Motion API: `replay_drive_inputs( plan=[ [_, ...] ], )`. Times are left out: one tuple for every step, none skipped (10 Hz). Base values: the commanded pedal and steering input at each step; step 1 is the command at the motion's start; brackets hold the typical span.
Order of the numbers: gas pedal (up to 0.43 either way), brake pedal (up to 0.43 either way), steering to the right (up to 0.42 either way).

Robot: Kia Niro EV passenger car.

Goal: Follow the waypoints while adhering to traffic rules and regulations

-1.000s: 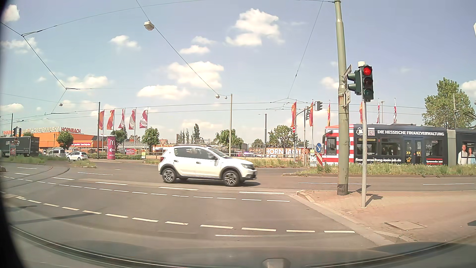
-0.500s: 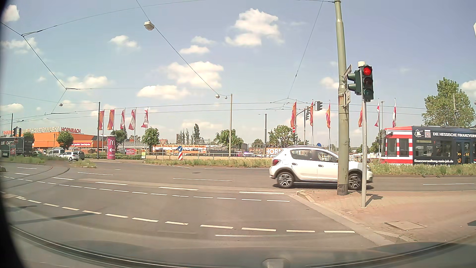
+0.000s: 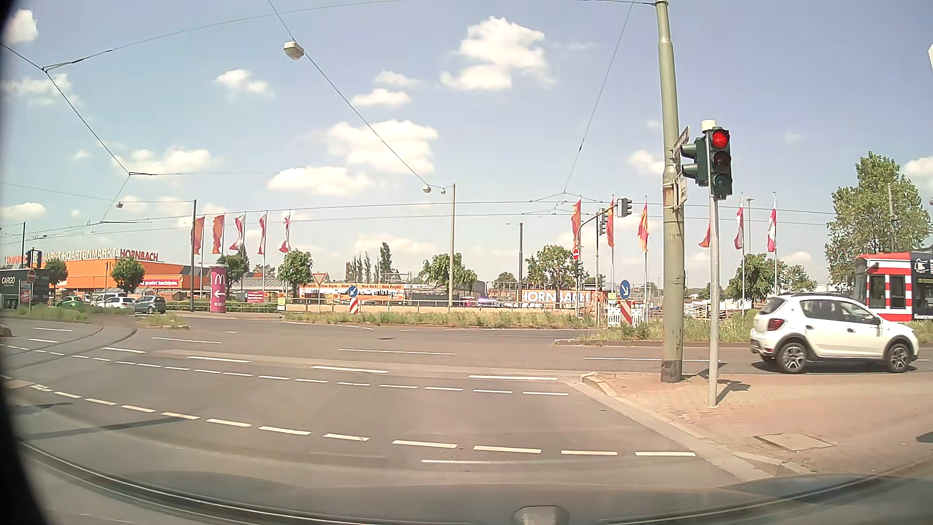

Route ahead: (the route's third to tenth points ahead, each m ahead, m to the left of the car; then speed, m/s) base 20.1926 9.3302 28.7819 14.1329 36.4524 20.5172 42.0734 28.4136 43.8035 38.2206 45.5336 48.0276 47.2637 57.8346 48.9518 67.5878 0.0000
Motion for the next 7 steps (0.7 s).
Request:
replay_drive_inputs(
  plan=[
    [0.0, 0.348, -0.049],
    [0.0, 0.348, -0.048],
    [0.0, 0.348, -0.049],
    [0.0, 0.348, -0.049],
    [0.0, 0.348, -0.048],
    [0.0, 0.348, -0.049],
    [0.0, 0.348, -0.048]
  ],
)
